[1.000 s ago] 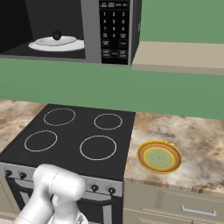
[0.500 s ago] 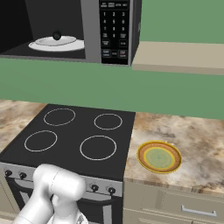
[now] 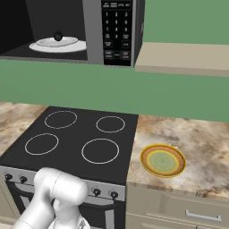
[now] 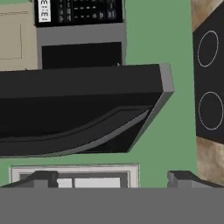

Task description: Pick the eggplant from the counter and place it in the microwave. Then turn on the microwave.

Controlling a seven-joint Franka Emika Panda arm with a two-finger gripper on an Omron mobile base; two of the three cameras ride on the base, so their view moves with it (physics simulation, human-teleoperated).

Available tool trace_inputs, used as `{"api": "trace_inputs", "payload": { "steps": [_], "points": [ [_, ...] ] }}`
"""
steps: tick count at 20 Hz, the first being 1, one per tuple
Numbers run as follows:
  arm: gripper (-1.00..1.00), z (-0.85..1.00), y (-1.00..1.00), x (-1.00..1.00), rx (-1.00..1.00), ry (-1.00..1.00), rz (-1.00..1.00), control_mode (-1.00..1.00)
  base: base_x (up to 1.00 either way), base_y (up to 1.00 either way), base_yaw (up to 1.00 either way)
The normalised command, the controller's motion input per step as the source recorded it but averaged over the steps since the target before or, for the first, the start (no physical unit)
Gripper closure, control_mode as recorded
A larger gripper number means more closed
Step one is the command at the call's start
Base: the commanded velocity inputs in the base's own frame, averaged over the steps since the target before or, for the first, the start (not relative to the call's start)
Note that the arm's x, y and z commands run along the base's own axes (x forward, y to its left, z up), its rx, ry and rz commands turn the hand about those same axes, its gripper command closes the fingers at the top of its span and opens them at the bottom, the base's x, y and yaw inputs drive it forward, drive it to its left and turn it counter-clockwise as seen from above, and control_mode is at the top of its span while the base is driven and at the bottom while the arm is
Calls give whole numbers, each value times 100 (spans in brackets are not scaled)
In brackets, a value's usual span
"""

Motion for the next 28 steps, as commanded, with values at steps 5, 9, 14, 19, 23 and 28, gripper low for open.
{"api": "trace_inputs", "payload": {
  "steps": [5,9,14,19,23,28],
  "points": [
    [-100,-4,11,27,0,9,3,-100,0,0,0],
    [-100,-4,7,34,0,14,5,-100,0,0,0],
    [-100,-3,18,32,0,13,4,-100,0,0,0],
    [-100,0,15,22,0,10,5,-100,0,0,0],
    [-100,2,-1,0,0,0,4,-100,0,0,0],
    [-100,1,-3,-2,-3,0,0,-100,0,0,0]
  ]
}}
